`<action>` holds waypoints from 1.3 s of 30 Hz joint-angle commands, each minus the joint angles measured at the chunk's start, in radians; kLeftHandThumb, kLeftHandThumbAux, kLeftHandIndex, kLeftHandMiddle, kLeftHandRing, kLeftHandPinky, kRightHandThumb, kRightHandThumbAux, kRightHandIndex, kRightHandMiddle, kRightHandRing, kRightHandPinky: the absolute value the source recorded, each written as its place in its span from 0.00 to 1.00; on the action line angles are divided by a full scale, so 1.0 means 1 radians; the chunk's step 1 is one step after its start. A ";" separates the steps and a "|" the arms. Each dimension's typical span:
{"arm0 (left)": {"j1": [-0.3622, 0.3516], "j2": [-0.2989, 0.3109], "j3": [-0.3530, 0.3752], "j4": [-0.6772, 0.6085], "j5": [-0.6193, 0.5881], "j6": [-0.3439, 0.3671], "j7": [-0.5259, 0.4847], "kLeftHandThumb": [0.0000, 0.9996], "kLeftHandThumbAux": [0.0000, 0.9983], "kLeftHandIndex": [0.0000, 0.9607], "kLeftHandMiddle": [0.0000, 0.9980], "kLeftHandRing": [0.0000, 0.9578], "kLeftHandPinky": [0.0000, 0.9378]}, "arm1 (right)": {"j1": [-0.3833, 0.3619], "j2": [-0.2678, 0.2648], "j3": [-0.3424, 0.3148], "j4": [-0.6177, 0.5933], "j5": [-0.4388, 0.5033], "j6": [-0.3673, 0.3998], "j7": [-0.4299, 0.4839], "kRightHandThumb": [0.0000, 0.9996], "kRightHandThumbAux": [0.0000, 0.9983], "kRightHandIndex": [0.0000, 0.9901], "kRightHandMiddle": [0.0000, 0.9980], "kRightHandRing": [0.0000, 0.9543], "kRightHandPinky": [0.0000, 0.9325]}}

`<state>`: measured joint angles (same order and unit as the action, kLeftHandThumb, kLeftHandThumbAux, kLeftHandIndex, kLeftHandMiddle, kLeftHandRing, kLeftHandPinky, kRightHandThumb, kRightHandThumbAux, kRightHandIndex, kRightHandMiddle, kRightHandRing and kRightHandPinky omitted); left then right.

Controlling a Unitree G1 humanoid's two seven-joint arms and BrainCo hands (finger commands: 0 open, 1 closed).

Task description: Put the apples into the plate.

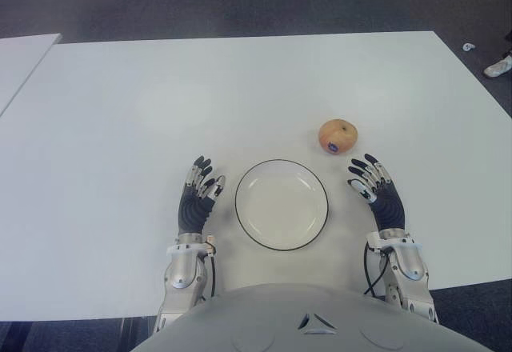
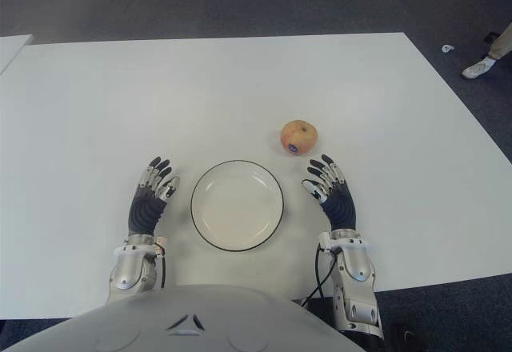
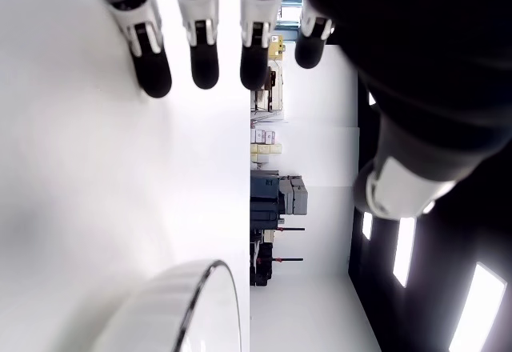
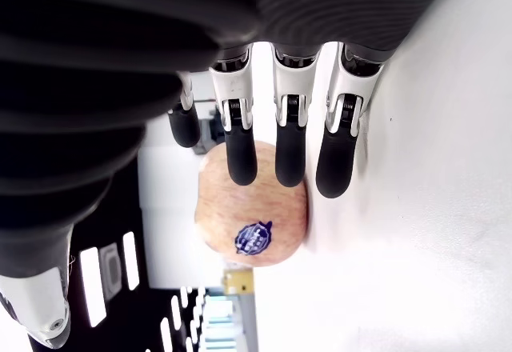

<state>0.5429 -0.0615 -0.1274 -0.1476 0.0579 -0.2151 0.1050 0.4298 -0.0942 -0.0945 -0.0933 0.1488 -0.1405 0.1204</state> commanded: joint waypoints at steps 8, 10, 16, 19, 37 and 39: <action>0.010 0.006 0.003 0.016 0.009 -0.002 -0.003 0.22 0.60 0.04 0.12 0.12 0.13 | 0.037 0.011 0.004 0.052 0.002 0.078 0.000 0.30 0.63 0.11 0.23 0.23 0.28; 0.008 0.005 0.003 0.018 0.010 -0.001 -0.003 0.21 0.60 0.04 0.12 0.12 0.13 | 0.034 0.011 0.003 0.057 0.006 0.074 0.004 0.31 0.63 0.11 0.23 0.24 0.28; 0.009 0.006 0.003 0.012 0.006 0.012 -0.005 0.21 0.62 0.04 0.12 0.12 0.14 | 0.032 0.010 0.003 0.060 0.008 0.064 0.010 0.32 0.63 0.11 0.23 0.24 0.29; 0.009 0.005 0.003 0.009 0.004 0.021 -0.006 0.21 0.63 0.04 0.12 0.12 0.14 | 0.032 0.010 0.003 0.059 0.005 0.065 0.007 0.31 0.63 0.11 0.23 0.24 0.28; 0.003 -0.001 0.006 0.009 -0.001 0.039 -0.003 0.23 0.62 0.04 0.11 0.12 0.14 | 0.037 -0.006 -0.024 -0.121 0.030 0.116 0.000 0.33 0.60 0.12 0.24 0.23 0.22; 0.001 0.000 0.004 0.013 0.006 0.038 -0.001 0.23 0.61 0.04 0.11 0.12 0.13 | 0.046 -0.008 -0.020 -0.185 0.028 0.142 -0.004 0.34 0.59 0.12 0.24 0.23 0.21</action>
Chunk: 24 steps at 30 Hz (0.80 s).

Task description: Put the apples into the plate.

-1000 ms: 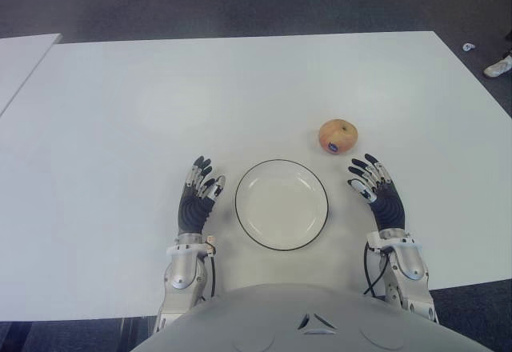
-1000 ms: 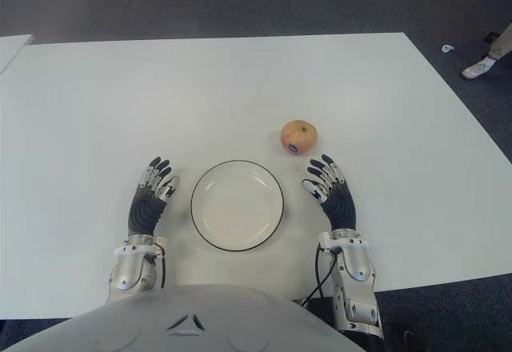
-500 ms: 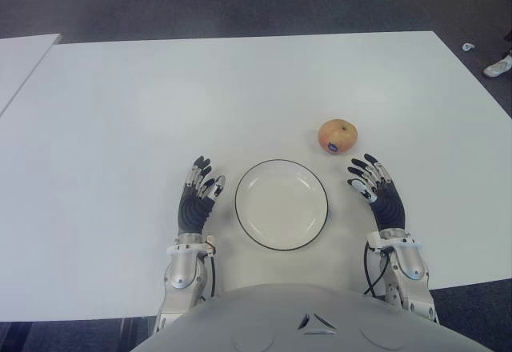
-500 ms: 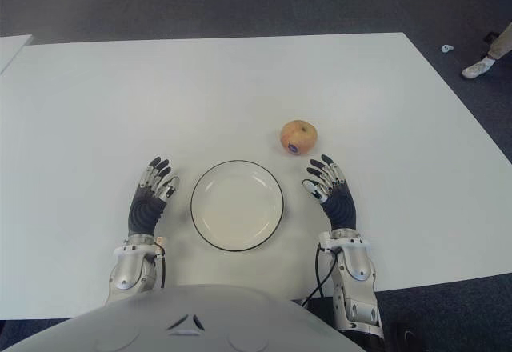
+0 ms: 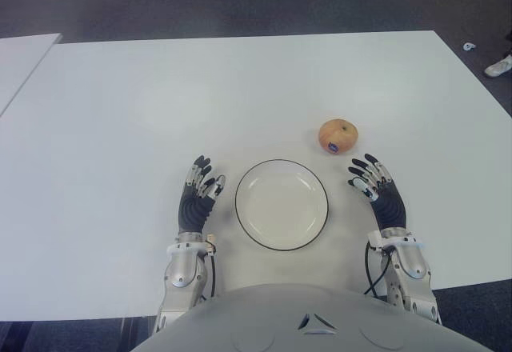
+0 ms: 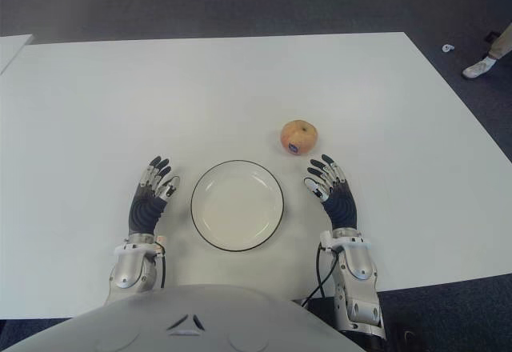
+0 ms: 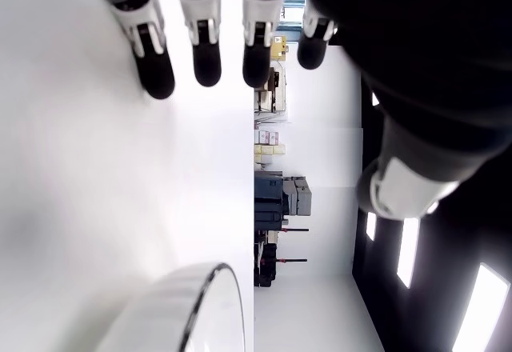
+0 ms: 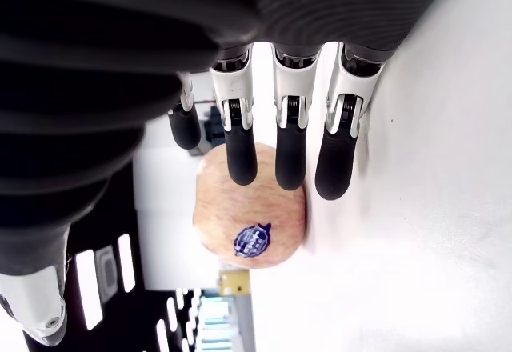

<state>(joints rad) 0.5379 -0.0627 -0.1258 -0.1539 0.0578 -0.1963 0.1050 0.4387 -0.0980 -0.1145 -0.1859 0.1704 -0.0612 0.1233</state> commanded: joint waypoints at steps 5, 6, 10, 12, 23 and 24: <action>0.003 0.003 -0.002 0.022 0.029 0.026 0.009 0.23 0.62 0.04 0.11 0.12 0.14 | 0.035 -0.013 0.000 -0.163 0.005 0.090 0.001 0.34 0.57 0.13 0.24 0.22 0.22; 0.002 0.004 -0.002 0.023 0.032 0.026 0.010 0.22 0.62 0.04 0.11 0.12 0.14 | 0.032 -0.013 0.001 -0.174 0.004 0.095 0.000 0.35 0.56 0.13 0.23 0.22 0.22; -0.004 0.002 0.002 0.037 0.036 0.022 0.012 0.23 0.63 0.04 0.12 0.12 0.15 | -0.010 -0.031 -0.020 -0.199 0.011 0.110 0.004 0.37 0.55 0.12 0.22 0.21 0.22; -0.009 -0.001 0.004 0.044 0.035 0.022 0.014 0.23 0.63 0.04 0.12 0.12 0.15 | -0.054 -0.052 -0.043 -0.203 0.015 0.132 0.002 0.38 0.55 0.12 0.21 0.21 0.22; -0.012 -0.006 0.004 0.061 0.049 0.005 0.024 0.23 0.62 0.04 0.11 0.12 0.14 | -0.222 -0.138 -0.069 -0.169 -0.150 0.066 -0.048 0.49 0.55 0.11 0.19 0.20 0.23; -0.012 -0.007 0.004 0.061 0.048 0.006 0.025 0.23 0.62 0.04 0.11 0.12 0.14 | -0.228 -0.140 -0.067 -0.168 -0.162 0.058 -0.051 0.50 0.55 0.11 0.19 0.20 0.23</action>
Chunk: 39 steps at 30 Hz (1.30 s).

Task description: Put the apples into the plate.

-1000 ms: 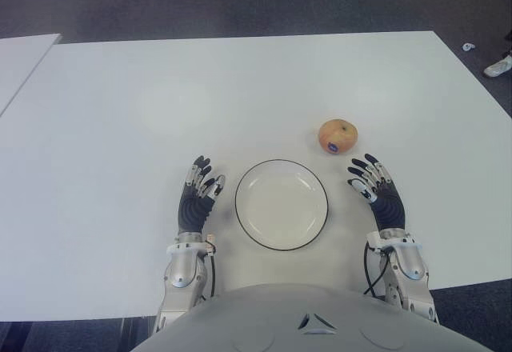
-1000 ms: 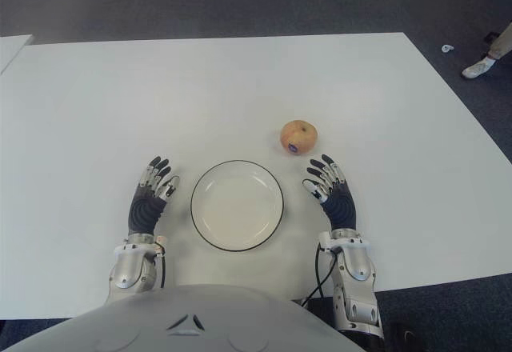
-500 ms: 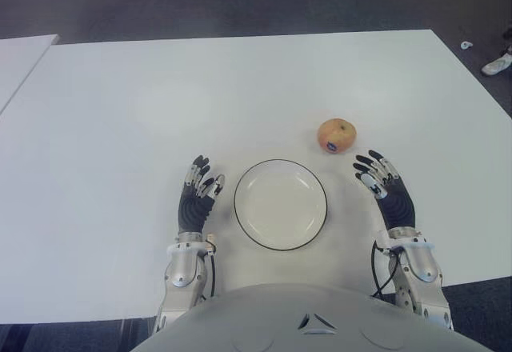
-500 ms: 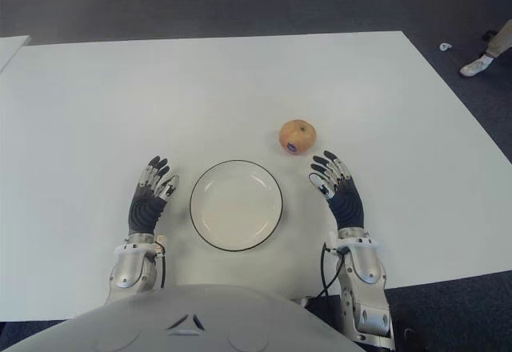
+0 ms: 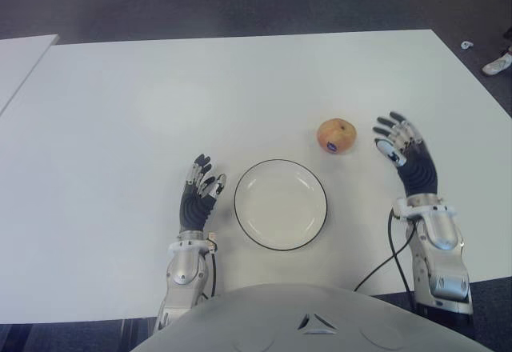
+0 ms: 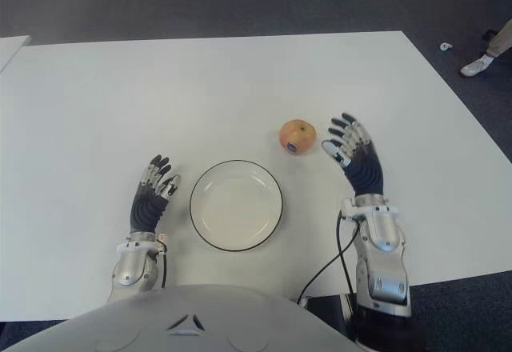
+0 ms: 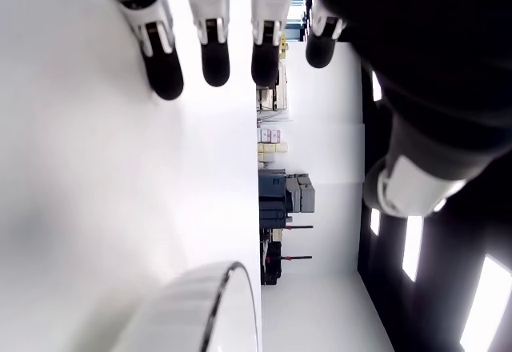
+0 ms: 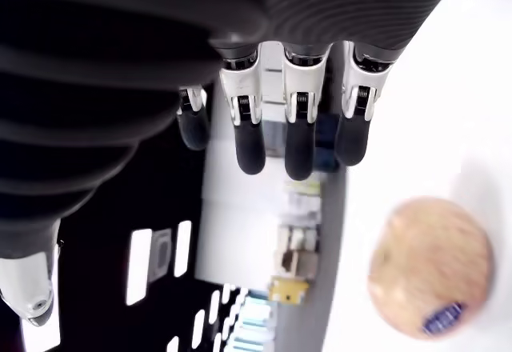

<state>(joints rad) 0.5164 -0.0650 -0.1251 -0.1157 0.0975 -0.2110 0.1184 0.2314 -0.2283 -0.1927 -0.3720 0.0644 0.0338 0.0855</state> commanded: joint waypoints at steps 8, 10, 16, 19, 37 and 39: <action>0.011 -0.008 0.006 0.022 -0.010 0.018 -0.003 0.23 0.61 0.04 0.11 0.12 0.13 | -0.078 -0.045 0.025 0.021 -0.158 -0.051 -0.024 0.51 0.55 0.11 0.17 0.17 0.18; 0.010 -0.008 0.006 0.022 -0.010 0.021 -0.002 0.23 0.61 0.04 0.11 0.12 0.14 | -0.098 -0.066 0.032 0.036 -0.199 -0.057 -0.023 0.50 0.54 0.11 0.17 0.16 0.17; 0.005 -0.009 0.008 0.026 -0.005 0.024 0.005 0.25 0.62 0.04 0.12 0.12 0.15 | -0.215 -0.159 0.098 0.143 -0.414 -0.113 -0.064 0.43 0.52 0.09 0.14 0.15 0.17; 0.003 -0.011 0.009 0.026 -0.008 0.028 0.004 0.26 0.61 0.04 0.12 0.12 0.15 | -0.257 -0.223 0.137 0.176 -0.533 -0.140 -0.078 0.40 0.52 0.08 0.12 0.12 0.13; 0.003 -0.016 0.001 0.021 -0.022 0.030 -0.001 0.25 0.63 0.05 0.12 0.13 0.14 | -0.616 -0.434 0.416 0.586 -0.959 -0.305 -0.174 0.35 0.50 0.03 0.03 0.02 0.01; 0.011 -0.016 -0.005 0.013 -0.016 0.032 0.001 0.24 0.64 0.05 0.12 0.13 0.14 | -0.694 -0.430 0.470 0.725 -0.992 -0.335 -0.188 0.34 0.50 0.03 0.02 0.01 0.01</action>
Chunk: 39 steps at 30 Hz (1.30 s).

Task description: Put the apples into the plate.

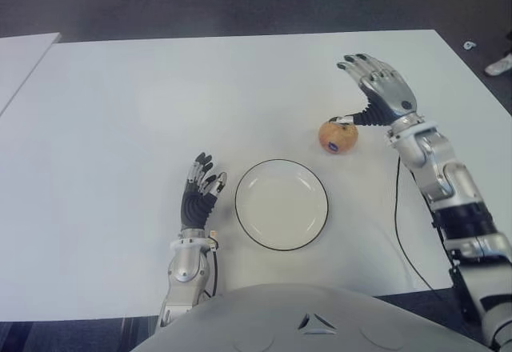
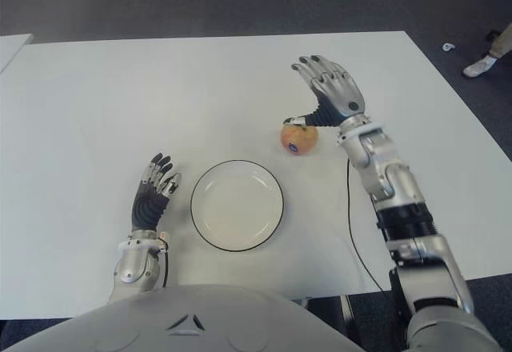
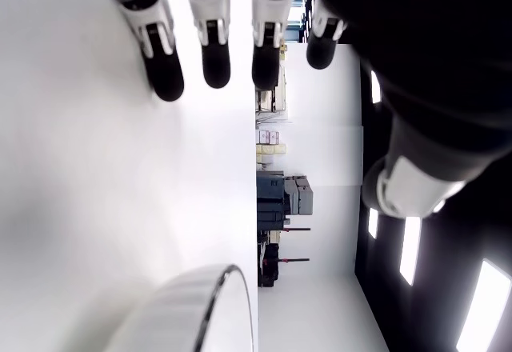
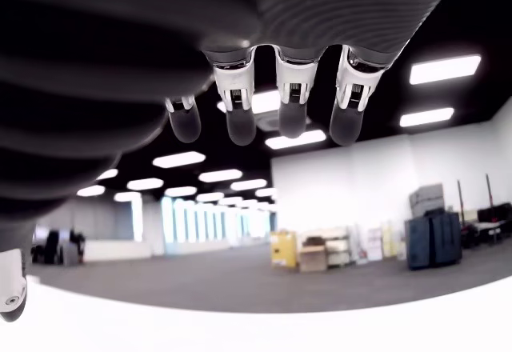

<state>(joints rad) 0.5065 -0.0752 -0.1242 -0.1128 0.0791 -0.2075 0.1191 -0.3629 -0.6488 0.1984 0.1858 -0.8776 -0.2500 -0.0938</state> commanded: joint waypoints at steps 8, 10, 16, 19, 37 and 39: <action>0.041 -0.001 -0.011 0.000 0.016 0.009 0.007 0.22 0.62 0.04 0.11 0.12 0.14 | -0.217 0.000 0.172 0.416 -0.083 -0.113 -0.102 0.36 0.50 0.03 0.00 0.00 0.01; 0.048 0.000 -0.011 -0.002 0.017 0.003 0.007 0.22 0.62 0.04 0.11 0.12 0.14 | -0.230 0.000 0.183 0.443 -0.081 -0.120 -0.118 0.36 0.50 0.03 0.00 0.00 0.02; 0.061 0.000 -0.008 -0.008 0.018 -0.013 0.006 0.22 0.60 0.04 0.11 0.12 0.13 | -0.262 0.012 0.201 0.513 -0.050 -0.127 -0.129 0.36 0.50 0.02 0.00 0.00 0.02; 0.069 0.001 -0.008 -0.018 0.007 -0.008 -0.003 0.22 0.60 0.05 0.12 0.12 0.13 | -0.278 0.032 0.206 0.569 -0.031 -0.131 -0.135 0.36 0.50 0.02 0.00 0.00 0.02; 0.095 0.014 0.002 -0.058 -0.004 0.023 -0.013 0.21 0.58 0.05 0.12 0.12 0.15 | -0.338 0.097 0.236 0.791 0.053 -0.162 -0.202 0.36 0.49 0.02 0.02 0.01 0.04; 0.096 0.015 0.005 -0.061 -0.012 0.029 -0.017 0.22 0.59 0.05 0.12 0.12 0.14 | -0.334 0.096 0.238 0.790 0.057 -0.164 -0.210 0.36 0.49 0.03 0.03 0.02 0.04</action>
<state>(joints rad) 0.5818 -0.0692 -0.1272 -0.1744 0.0755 -0.2090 0.1137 -0.7159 -0.5631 0.4205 0.9595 -0.8287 -0.4084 -0.3010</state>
